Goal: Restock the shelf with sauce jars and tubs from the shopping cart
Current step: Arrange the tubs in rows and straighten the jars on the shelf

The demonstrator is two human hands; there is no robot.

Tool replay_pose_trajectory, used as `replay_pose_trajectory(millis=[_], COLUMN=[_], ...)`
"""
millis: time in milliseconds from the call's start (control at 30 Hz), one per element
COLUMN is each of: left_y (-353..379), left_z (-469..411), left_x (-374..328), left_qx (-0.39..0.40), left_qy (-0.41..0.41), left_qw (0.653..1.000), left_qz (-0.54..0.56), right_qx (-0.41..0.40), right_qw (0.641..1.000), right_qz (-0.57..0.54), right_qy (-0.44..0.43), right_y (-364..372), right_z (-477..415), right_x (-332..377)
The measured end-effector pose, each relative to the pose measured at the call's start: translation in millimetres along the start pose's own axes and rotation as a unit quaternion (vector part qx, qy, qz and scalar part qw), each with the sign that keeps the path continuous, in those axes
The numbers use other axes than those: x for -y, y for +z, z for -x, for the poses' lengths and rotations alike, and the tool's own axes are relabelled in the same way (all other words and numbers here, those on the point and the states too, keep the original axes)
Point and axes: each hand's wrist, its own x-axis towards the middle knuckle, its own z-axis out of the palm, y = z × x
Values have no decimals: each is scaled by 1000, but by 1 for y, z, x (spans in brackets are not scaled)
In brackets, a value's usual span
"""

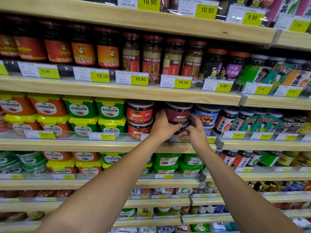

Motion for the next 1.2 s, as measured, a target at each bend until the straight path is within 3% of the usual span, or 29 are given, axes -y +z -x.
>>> replay_pose_trajectory(millis=[100, 267, 433, 667, 933, 1200], left_y=[2, 5, 3, -7, -24, -40], left_z=[-2, -1, 1, 5, 24, 41], left_x=[0, 7, 6, 7, 17, 23], left_qx=[17, 9, 17, 45, 57, -2], left_qy=[1, 9, 19, 3, -9, 6], left_qw=[1000, 1000, 999, 999, 998, 1000], left_qz=[-13, -26, -24, -18, -11, -27], right_qx=[-11, -4, 15, 22, 36, 46], right_qw=[999, 971, 987, 989, 976, 975], right_qz=[31, 222, 155, 144, 207, 204], right_qy=[-13, -94, -45, -15, -57, -73], right_y=[-5, -10, -8, -11, -2, 20], right_z=[1, 9, 2, -4, -4, -5], right_x=[-2, 5, 8, 5, 12, 6])
